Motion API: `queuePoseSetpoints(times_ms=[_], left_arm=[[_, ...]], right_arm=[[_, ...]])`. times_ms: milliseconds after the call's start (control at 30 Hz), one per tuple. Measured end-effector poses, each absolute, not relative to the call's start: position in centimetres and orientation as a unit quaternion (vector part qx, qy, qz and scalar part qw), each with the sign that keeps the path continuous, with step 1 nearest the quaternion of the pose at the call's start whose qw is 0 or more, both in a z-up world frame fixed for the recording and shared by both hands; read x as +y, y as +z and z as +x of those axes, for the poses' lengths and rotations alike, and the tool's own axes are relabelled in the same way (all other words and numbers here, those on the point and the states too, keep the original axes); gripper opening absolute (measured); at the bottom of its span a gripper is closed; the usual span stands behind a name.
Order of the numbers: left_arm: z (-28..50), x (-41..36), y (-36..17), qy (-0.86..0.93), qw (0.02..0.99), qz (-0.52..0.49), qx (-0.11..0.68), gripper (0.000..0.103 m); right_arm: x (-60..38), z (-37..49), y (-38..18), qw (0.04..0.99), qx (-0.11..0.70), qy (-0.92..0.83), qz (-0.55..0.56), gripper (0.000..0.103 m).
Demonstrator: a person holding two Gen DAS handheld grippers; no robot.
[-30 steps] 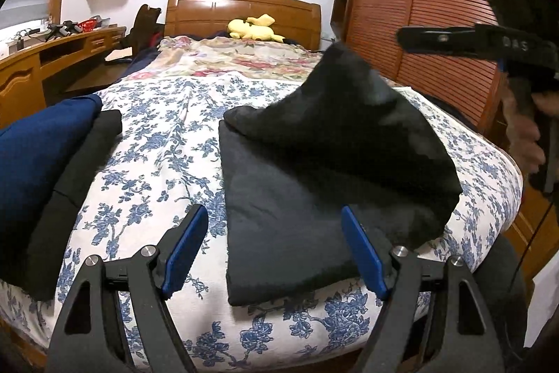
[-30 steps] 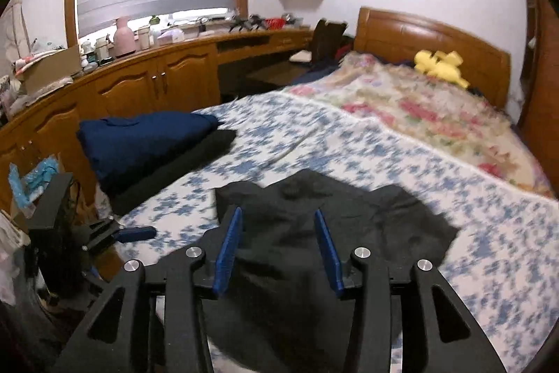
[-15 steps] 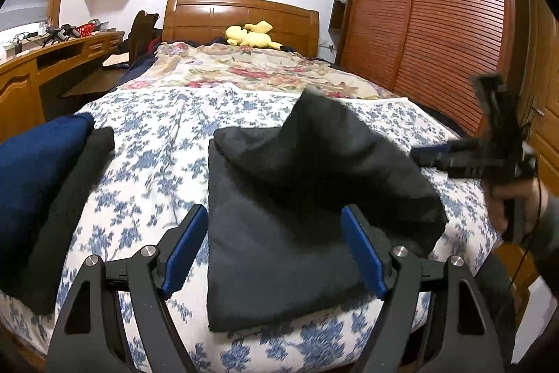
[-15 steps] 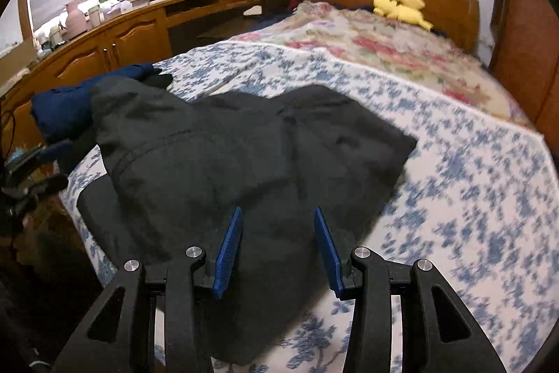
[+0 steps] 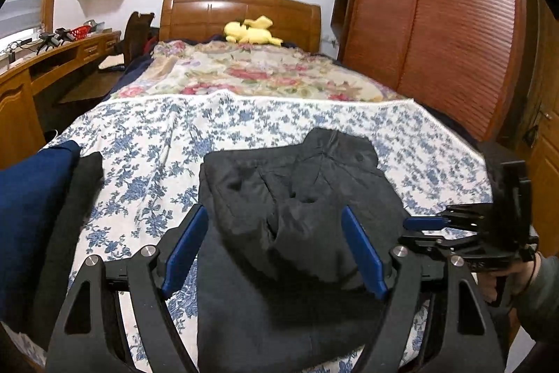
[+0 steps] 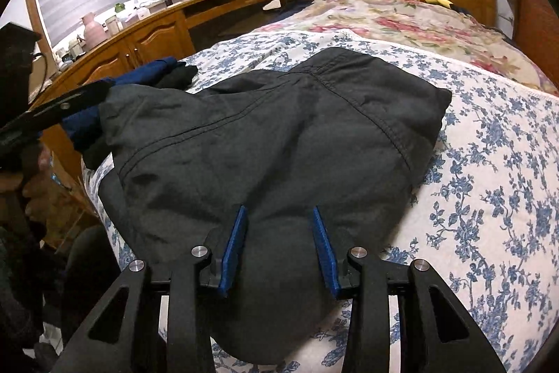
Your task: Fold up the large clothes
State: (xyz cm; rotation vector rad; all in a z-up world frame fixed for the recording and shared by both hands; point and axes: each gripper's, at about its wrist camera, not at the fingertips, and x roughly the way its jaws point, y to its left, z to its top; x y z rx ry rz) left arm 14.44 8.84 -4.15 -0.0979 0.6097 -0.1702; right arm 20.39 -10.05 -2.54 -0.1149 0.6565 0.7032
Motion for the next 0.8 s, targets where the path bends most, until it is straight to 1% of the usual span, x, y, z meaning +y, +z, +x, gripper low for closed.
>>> queuePoseSetpoints(times_ms=[33,100,167,200,233,300,367,500,600,667,800], left_arm=[[14.6,8.7,-4.3,-0.085,0.948,-0.046,0.304,0.079],[15.1,8.2,-5.1,-0.090,0.944,-0.040,0.316,0.062],[15.5,7.7,-5.9,-0.106,0.935,-0.044,0.336,0.039],[15.4,7.6,-6.1,-0.111,0.933,-0.046,0.340,0.033],[15.5,7.6,-6.3,-0.114,0.930,-0.048,0.346,0.016],[15.3,7.5,-6.2,-0.129,0.926,-0.056,0.350,0.009],[14.5,7.3,-5.5,-0.120,0.933,-0.044,0.337,0.007],[12.2,7.4,-4.0,-0.098,0.945,-0.024,0.312,0.006],[10.9,9.1,-3.6,-0.084,0.948,-0.035,0.305,0.006],[10.1,10.2,-3.9,-0.072,0.949,-0.041,0.305,0.006],[9.2,12.2,-6.3,-0.044,0.944,-0.047,0.323,0.006]], right_arm=[[-10.5,20.5,-2.8,0.885,0.314,0.339,-0.054,0.041],[-10.8,20.5,-2.9,0.886,0.312,0.340,-0.051,0.041],[-11.3,20.0,-3.0,0.885,0.310,0.343,-0.049,0.041],[-11.4,19.9,-2.9,0.885,0.309,0.345,-0.049,0.041],[-11.4,19.9,-2.7,0.884,0.309,0.347,-0.050,0.041],[-11.4,19.9,-2.4,0.884,0.306,0.349,-0.062,0.041],[-11.3,19.9,-2.0,0.884,0.298,0.352,-0.073,0.041],[-11.1,20.1,-1.3,0.885,0.292,0.354,-0.080,0.041],[-10.7,19.8,-0.9,0.883,0.285,0.363,-0.083,0.041],[-10.2,19.6,-0.7,0.881,0.282,0.370,-0.089,0.041],[-9.4,19.3,-0.9,0.873,0.278,0.389,-0.096,0.041]])
